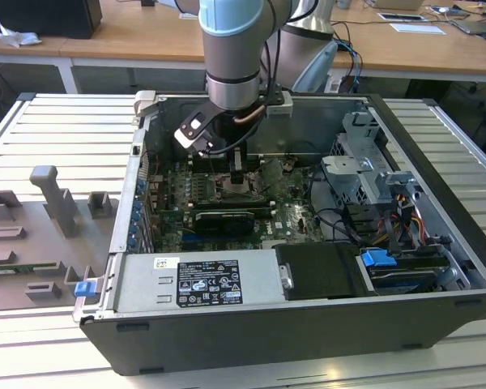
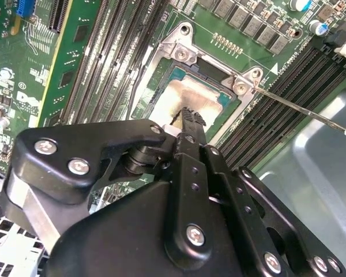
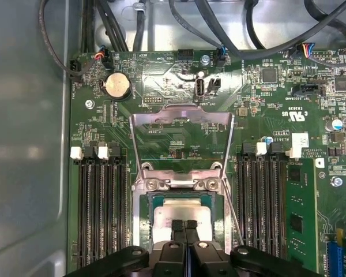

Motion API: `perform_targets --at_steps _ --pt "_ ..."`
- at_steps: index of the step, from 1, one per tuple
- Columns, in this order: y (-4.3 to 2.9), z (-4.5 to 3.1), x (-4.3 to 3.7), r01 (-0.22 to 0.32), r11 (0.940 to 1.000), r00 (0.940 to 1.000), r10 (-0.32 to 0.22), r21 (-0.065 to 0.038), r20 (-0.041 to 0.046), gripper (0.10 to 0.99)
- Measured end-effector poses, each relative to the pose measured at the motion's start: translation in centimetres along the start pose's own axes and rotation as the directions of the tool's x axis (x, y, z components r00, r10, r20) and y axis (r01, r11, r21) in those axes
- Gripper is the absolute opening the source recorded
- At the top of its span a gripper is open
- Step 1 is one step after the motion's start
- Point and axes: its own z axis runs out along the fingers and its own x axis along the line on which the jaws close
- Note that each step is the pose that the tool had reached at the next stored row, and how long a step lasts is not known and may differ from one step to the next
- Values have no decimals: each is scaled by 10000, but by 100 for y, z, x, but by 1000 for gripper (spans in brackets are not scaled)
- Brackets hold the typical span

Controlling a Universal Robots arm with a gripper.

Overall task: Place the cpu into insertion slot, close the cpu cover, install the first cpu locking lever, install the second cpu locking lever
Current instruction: 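Close the cpu cover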

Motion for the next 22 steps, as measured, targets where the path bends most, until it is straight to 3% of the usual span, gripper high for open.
perform_targets --at_steps 2,8,11,14,18,22 --pt "5 -61 1 0 10000 10000 0 1 2 106" --pt "10 -111 3 -1 10000 10000 1 1 2 106" --pt "16 -175 5 -2 10000 10000 2 0 -1 106" --pt "45 -179 5 -1 10000 10000 1 2 2 106" --pt "55 -283 9 -2 10000 10000 2 1 2 106" --pt "96 -280 9 -2 10000 10000 2 1 3 106"
